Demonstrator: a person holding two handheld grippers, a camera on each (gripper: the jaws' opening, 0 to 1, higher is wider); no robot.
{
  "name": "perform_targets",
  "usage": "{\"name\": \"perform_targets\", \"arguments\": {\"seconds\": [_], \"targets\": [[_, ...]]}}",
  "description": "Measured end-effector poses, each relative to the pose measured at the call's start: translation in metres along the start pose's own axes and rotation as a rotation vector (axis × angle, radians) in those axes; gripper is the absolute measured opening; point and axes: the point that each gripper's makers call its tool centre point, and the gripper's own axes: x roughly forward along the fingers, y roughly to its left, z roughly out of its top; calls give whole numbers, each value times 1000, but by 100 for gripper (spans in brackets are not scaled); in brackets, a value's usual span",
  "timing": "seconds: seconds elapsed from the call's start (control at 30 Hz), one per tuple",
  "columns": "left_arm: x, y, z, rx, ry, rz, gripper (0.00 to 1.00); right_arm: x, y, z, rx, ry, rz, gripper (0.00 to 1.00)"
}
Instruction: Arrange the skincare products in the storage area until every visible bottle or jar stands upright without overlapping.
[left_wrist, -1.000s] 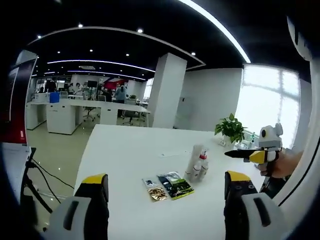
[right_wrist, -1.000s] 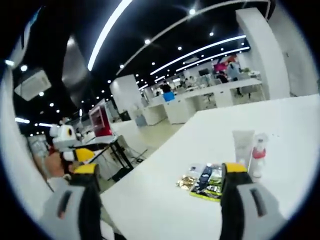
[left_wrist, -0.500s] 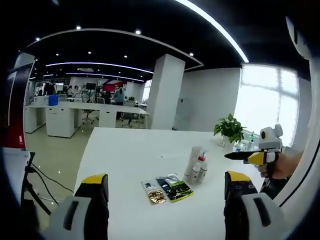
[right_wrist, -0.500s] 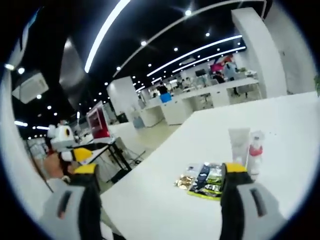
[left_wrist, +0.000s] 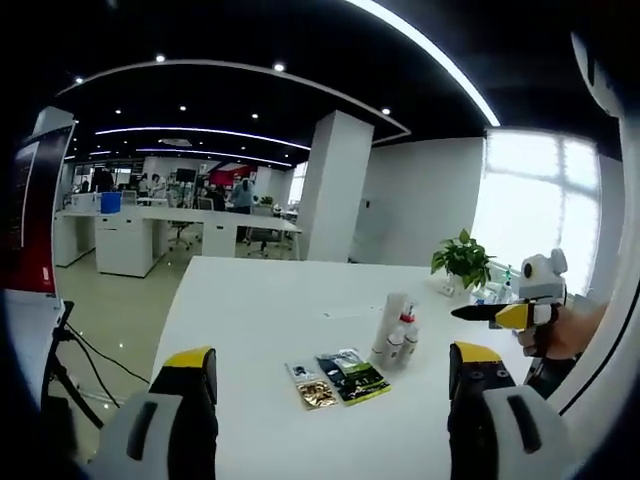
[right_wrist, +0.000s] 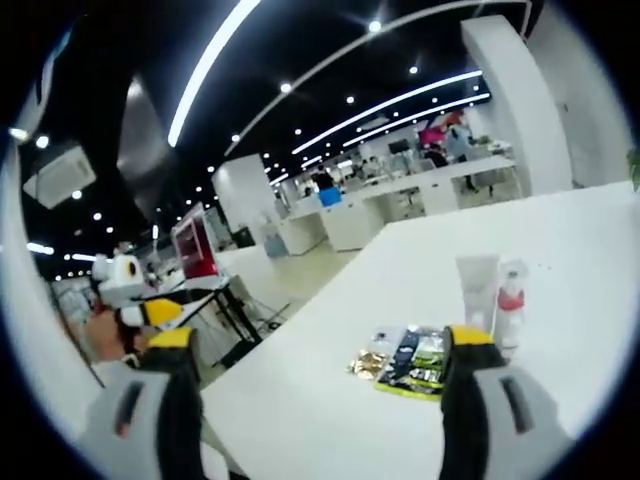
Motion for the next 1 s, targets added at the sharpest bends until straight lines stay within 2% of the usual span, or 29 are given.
{"name": "perform_targets", "arguments": {"seconds": [0.17,0.4,0.57,0.7,0.87,1.0], "targets": [[1,-2,4,-11,-13,-5,100,-2,5,1,-6,-2,6,99],[7,-2,3,-17,-7,-12,100,-3,-1,1,23,-14,-15,99],[10,-9,1,3,0,-29,100,-6,-2,-3,5,-3,-16,99],[12,-6,-3,-34,10,-15,99,-6,-5,-5,28,4,-26,99],[9,-9,-2,-4,9,-18,99,-2,-2,-7,12,12,-10,99],[6,-2,-5,-22,11,7,99,2,-3,-7,29,16,-8,99]]}}
